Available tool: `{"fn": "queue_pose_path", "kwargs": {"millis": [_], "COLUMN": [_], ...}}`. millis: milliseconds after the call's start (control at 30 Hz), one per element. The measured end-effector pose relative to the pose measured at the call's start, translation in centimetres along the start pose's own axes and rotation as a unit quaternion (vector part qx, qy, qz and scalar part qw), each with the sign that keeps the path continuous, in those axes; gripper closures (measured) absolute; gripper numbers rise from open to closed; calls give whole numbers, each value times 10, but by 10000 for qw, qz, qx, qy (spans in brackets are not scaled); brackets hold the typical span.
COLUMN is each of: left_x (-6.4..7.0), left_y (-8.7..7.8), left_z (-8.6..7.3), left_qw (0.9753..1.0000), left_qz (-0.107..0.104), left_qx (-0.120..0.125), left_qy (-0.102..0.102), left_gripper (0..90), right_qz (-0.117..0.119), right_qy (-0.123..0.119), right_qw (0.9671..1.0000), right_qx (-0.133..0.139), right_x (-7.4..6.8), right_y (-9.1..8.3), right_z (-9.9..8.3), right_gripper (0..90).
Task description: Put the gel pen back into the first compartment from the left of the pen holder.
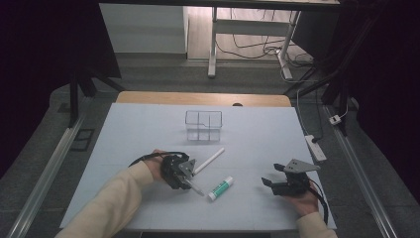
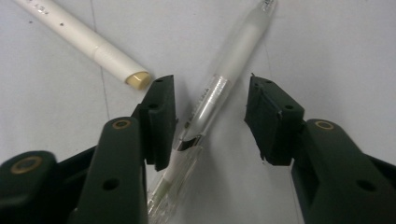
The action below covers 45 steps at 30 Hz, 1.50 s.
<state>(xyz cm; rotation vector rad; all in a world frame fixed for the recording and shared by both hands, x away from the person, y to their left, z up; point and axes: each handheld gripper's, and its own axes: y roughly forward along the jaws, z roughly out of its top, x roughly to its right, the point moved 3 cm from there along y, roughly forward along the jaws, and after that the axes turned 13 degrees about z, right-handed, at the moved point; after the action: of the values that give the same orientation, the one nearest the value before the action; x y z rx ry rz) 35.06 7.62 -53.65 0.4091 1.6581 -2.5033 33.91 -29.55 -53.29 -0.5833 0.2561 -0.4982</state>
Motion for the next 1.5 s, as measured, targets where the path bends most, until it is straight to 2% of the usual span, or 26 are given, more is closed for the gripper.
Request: {"fn": "queue_pose_path", "kwargs": {"millis": [100, 133, 200, 267, 467, 567, 633, 867, 1167, 1367, 1500], "left_x": [1, 1, 2, 2, 5, 6, 6, 6, 10, 9, 8], "left_y": [0, 0, 1, 0, 0, -1, -1, -1, -5, -18, -28], "left_z": [0, 0, 0, 0, -1, -1, 0, 1, 1, -9, -15], "left_qw": [9999, 9998, 9996, 9993, 9982, 9980, 9981, 9985, 9990, 9996, 9986], "left_qz": [-68, -120, -224, -227, -180, -185, -223, -223, -87, 132, 341], "left_qx": [15, 38, 75, 91, 193, 181, 153, 106, 1, 211, 392], "left_qy": [102, 129, 182, 270, 538, 576, 551, 481, 440, 121, -117], "left_gripper": [611, 611, 678, 713, 747, 762, 794, 796, 796, 796, 796], "right_qz": [-3, -3, -5, -25, -10, 0, 24, 22, 2, 1, -5], "right_qy": [6, 6, 15, 14, 11, 18, 22, 29, 34, 46, 38], "right_qw": [10000, 10000, 10000, 10000, 10000, 10000, 10000, 10000, 10000, 10000, 10000], "right_qx": [0, 0, -5, 5, -20, -43, -39, -34, -57, -24, -28], "right_x": [0, 0, 0, 0, 0, -1, 0, 0, 1, 0, 0], "right_y": [0, 0, 0, 1, 0, 0, 0, 0, 1, 0, 1], "right_z": [0, 0, 0, 0, 0, -1, -1, -2, -2, -2, -2], "right_gripper": [233, 233, 233, 233, 233, 234, 234, 235, 235, 236, 237]}}
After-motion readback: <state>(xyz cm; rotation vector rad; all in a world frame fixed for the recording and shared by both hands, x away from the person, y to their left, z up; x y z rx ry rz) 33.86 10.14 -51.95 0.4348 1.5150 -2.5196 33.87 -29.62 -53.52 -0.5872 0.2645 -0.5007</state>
